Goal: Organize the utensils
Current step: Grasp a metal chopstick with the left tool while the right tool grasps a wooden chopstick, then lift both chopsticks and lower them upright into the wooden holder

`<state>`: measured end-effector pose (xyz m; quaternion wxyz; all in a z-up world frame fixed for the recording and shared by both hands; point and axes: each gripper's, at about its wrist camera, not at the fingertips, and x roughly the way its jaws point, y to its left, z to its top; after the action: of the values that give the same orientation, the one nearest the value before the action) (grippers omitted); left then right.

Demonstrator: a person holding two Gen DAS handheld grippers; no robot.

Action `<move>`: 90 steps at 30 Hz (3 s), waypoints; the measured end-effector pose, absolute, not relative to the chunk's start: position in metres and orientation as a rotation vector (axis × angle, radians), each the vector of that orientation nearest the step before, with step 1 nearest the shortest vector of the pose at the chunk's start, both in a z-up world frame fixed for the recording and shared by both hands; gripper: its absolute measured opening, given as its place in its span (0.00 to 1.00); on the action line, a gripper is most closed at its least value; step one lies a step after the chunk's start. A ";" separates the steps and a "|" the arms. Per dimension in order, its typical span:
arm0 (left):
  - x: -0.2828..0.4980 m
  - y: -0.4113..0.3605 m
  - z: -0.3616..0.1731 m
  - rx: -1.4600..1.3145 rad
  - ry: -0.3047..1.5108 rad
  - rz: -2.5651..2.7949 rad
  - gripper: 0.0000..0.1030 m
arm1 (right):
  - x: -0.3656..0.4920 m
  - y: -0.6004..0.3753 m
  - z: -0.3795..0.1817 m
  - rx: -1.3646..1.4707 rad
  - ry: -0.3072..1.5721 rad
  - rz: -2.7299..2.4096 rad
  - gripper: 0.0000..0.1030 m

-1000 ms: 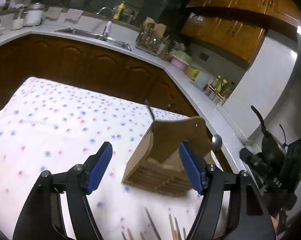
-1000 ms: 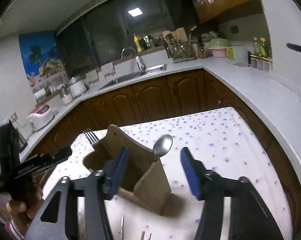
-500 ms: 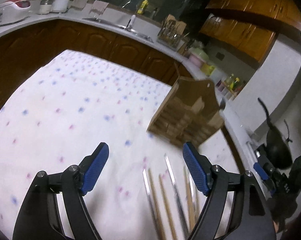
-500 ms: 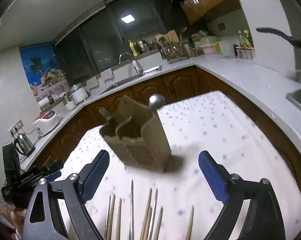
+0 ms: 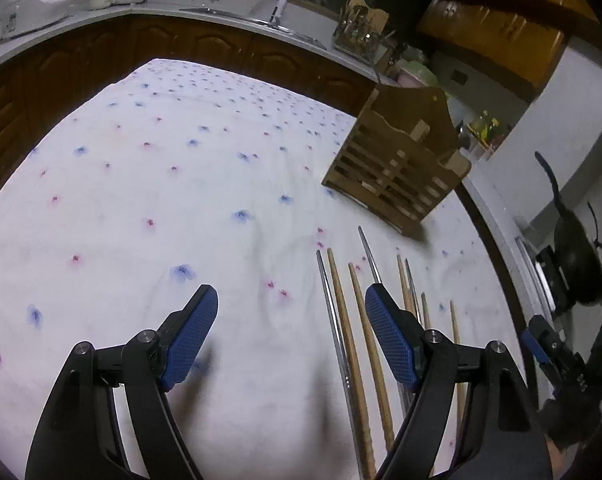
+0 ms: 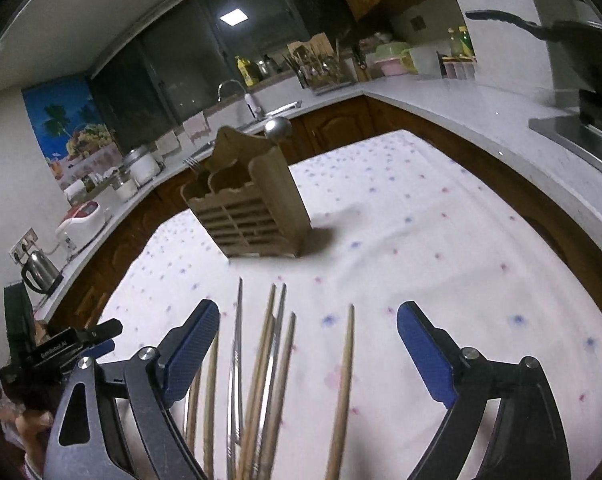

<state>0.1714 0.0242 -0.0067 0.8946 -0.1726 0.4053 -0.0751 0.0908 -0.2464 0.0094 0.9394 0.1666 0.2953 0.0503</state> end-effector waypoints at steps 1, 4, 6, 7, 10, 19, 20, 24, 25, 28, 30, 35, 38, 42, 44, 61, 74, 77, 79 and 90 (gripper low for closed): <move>0.171 0.022 -0.007 -0.350 0.845 -0.155 0.76 | 0.089 -0.247 0.007 0.339 0.609 0.100 0.89; 0.171 0.016 -0.010 -0.331 0.860 -0.156 0.76 | 0.087 -0.249 0.002 0.338 0.623 0.096 0.89; 0.173 0.014 -0.012 -0.323 0.872 -0.157 0.76 | 0.086 -0.249 0.000 0.335 0.628 0.097 0.89; 0.173 0.012 -0.013 -0.318 0.881 -0.155 0.76 | 0.087 -0.248 -0.001 0.331 0.630 0.098 0.89; 0.177 0.009 -0.017 -0.304 0.901 -0.144 0.75 | 0.089 -0.245 -0.003 0.317 0.643 0.099 0.89; 0.194 -0.001 -0.029 -0.275 0.960 -0.147 0.73 | 0.105 -0.237 -0.019 0.252 0.718 0.081 0.66; 0.196 -0.003 -0.030 -0.270 0.965 -0.150 0.71 | 0.107 -0.237 -0.021 0.247 0.727 0.078 0.63; 0.211 -0.013 -0.036 -0.241 0.996 -0.159 0.65 | 0.118 -0.237 -0.030 0.224 0.769 0.064 0.54; 0.215 -0.015 -0.038 -0.235 1.003 -0.163 0.61 | 0.122 -0.237 -0.034 0.216 0.785 0.059 0.52; 0.229 -0.021 -0.043 -0.209 1.028 -0.169 0.51 | 0.131 -0.236 -0.041 0.204 0.816 0.055 0.47; 0.235 -0.026 -0.047 -0.195 1.038 -0.171 0.46 | 0.136 -0.235 -0.045 0.198 0.831 0.054 0.43; 0.248 -0.036 -0.051 -0.145 1.041 -0.169 0.34 | 0.149 -0.235 -0.054 0.184 0.869 0.047 0.31; 0.250 -0.045 -0.052 -0.083 1.030 -0.155 0.28 | 0.153 -0.233 -0.059 0.155 0.878 0.038 0.27; 0.245 -0.067 -0.053 0.068 0.998 -0.130 0.23 | 0.158 -0.223 -0.061 0.066 0.871 0.019 0.26; 0.242 -0.072 -0.053 0.100 0.987 -0.137 0.15 | 0.160 -0.218 -0.061 0.023 0.869 0.008 0.24; 0.210 -0.020 -0.023 -0.156 0.956 -0.269 0.04 | 0.135 -0.229 -0.028 0.209 0.810 0.115 0.05; 0.172 0.004 0.057 -0.247 0.777 -0.347 0.04 | 0.110 -0.216 0.042 0.240 0.645 0.193 0.05; 0.166 0.007 0.073 -0.252 0.738 -0.359 0.04 | 0.106 -0.215 0.056 0.243 0.613 0.208 0.05; 0.162 0.009 0.083 -0.256 0.713 -0.365 0.04 | 0.104 -0.215 0.065 0.243 0.592 0.215 0.05; 0.161 0.015 0.102 -0.256 0.658 -0.359 0.03 | 0.105 -0.214 0.098 0.229 0.503 0.225 0.05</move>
<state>0.1609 0.0150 0.1023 0.9226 -0.1246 0.3204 -0.1750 0.1049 -0.2142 0.0978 0.9558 0.1128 0.2478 0.1110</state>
